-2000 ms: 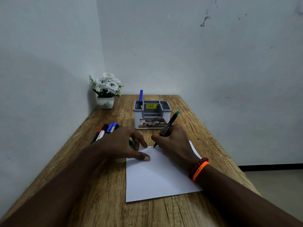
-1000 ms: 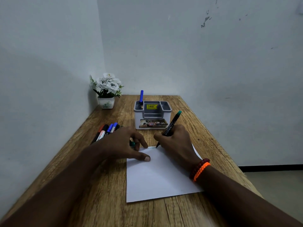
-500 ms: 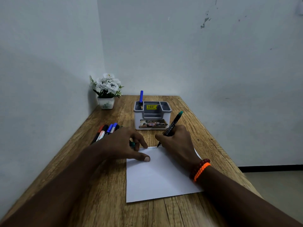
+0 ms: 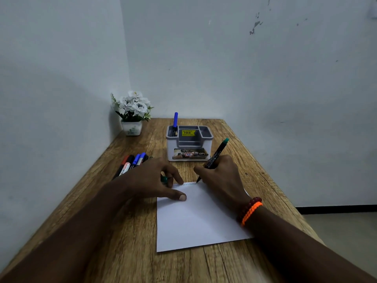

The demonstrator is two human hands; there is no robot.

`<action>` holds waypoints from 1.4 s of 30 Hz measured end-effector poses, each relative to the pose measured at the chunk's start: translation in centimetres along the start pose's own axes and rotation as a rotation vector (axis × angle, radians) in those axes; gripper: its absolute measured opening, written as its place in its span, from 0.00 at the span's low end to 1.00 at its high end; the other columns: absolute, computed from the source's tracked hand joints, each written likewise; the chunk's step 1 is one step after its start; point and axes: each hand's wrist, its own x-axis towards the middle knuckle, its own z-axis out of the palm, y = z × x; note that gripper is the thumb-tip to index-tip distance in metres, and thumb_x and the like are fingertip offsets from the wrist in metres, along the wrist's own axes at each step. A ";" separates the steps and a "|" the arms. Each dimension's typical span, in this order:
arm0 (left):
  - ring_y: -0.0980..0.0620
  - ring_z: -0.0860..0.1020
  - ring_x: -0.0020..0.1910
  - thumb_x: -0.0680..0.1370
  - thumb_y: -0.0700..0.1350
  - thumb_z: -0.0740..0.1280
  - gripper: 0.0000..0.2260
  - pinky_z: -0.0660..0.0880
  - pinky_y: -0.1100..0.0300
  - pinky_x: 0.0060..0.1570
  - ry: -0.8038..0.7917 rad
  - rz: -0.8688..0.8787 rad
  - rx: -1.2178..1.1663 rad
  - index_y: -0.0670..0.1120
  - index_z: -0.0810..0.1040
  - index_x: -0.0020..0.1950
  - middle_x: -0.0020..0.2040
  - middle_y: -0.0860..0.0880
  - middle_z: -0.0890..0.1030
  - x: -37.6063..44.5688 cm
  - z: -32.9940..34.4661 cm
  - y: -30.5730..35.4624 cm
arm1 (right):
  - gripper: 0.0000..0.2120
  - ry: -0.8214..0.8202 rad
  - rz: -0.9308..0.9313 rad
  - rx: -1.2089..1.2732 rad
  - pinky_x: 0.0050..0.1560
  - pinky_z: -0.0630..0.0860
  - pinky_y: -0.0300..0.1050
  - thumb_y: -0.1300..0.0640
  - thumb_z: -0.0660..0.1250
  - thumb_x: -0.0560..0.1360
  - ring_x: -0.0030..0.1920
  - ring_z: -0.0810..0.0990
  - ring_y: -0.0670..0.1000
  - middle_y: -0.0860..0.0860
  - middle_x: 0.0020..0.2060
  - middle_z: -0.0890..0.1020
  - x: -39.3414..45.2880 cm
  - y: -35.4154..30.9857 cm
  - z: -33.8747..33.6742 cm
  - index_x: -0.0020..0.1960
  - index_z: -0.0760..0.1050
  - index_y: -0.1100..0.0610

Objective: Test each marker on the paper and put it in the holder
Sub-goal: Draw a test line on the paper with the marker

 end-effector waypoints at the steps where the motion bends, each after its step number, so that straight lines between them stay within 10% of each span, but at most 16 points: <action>1: 0.60 0.78 0.52 0.67 0.64 0.77 0.22 0.77 0.63 0.54 0.000 0.001 0.000 0.58 0.84 0.57 0.47 0.63 0.79 0.0 0.0 0.0 | 0.10 -0.007 0.003 0.006 0.28 0.71 0.30 0.57 0.76 0.75 0.28 0.79 0.37 0.45 0.30 0.81 0.0 0.0 0.0 0.36 0.79 0.52; 42: 0.60 0.78 0.53 0.67 0.64 0.77 0.21 0.78 0.60 0.56 -0.002 0.004 -0.012 0.58 0.84 0.57 0.48 0.61 0.80 -0.1 0.0 0.0 | 0.12 0.064 0.049 -0.052 0.24 0.69 0.33 0.57 0.76 0.72 0.26 0.76 0.44 0.47 0.26 0.79 0.2 0.1 -0.4 0.33 0.80 0.59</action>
